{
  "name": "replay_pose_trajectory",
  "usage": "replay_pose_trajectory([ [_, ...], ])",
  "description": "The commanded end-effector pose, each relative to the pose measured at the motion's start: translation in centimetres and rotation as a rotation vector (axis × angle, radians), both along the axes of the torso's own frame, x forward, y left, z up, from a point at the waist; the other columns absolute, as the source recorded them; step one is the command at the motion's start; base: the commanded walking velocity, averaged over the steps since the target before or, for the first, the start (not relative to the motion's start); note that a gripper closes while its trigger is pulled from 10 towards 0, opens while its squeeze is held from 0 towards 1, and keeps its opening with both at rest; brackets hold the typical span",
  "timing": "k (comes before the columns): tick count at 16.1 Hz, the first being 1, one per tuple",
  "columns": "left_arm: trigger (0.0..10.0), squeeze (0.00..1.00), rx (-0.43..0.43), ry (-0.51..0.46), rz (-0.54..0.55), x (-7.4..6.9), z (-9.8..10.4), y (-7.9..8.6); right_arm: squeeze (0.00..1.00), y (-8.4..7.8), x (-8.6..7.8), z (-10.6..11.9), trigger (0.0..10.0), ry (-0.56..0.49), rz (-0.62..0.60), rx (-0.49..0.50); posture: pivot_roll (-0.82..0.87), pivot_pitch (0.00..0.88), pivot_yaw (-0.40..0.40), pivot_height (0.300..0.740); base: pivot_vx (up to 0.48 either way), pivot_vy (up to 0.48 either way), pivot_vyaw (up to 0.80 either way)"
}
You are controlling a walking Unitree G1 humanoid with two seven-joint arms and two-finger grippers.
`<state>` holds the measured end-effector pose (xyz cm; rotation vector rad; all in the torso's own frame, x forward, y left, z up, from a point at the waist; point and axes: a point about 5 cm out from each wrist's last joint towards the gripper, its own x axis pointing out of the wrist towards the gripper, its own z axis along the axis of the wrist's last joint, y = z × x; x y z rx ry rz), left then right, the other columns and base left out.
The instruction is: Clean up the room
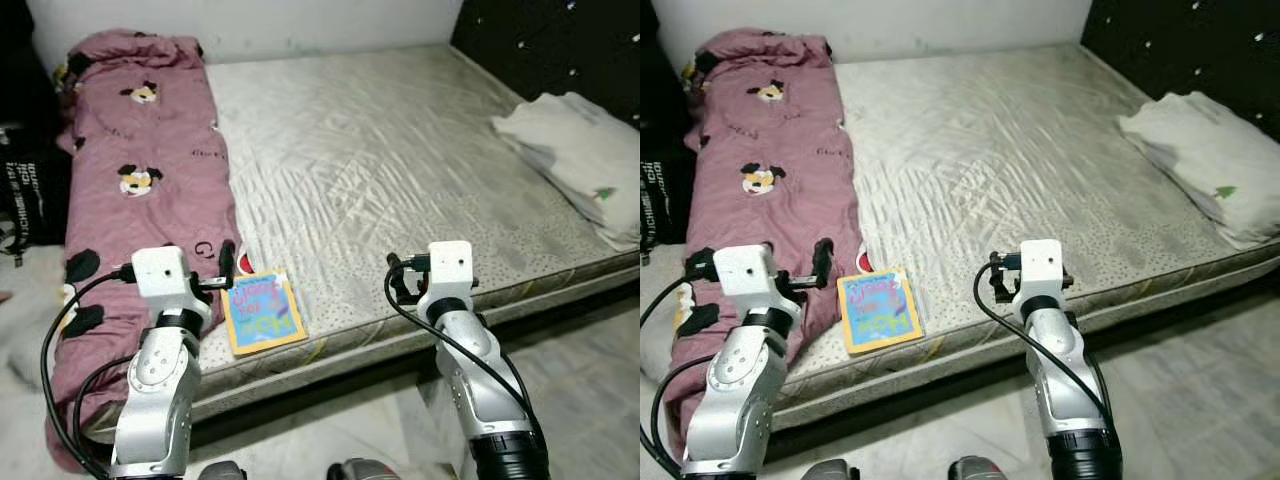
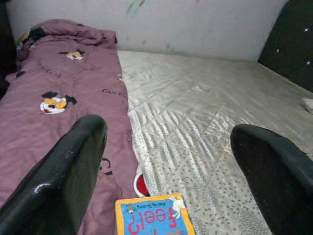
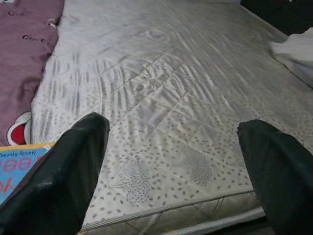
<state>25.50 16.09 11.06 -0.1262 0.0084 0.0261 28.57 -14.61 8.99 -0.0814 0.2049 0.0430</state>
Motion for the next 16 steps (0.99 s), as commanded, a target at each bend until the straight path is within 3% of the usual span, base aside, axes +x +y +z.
replay_pose_trajectory([
  [1,10.0,0.00,0.004,0.002,0.004,-0.11,0.03,0.19,0.00,0.12,0.24,0.20,10.0,-0.009,0.006,0.002,0.03,0.007,-0.020,0.740,0.000,0.000,0.00],
  [4,10.0,0.00,-0.010,-0.023,-0.025,-0.11,0.37,-0.01,0.00,0.30,0.49,0.33,10.0,-0.016,0.019,-0.011,0.04,0.003,-0.022,0.740,0.000,0.000,0.00],
  [8,10.0,0.00,-0.005,-0.022,-0.027,0.00,0.37,-0.02,0.00,0.36,0.56,0.33,10.0,-0.019,0.018,-0.012,0.04,0.001,-0.018,0.740,0.304,0.000,0.00],
  [16,10.0,0.00,0.003,-0.015,-0.004,-0.05,0.28,0.14,0.00,0.30,0.47,0.32,10.0,-0.023,0.018,-0.008,0.04,0.007,-0.019,0.740,0.000,0.000,0.00],
])
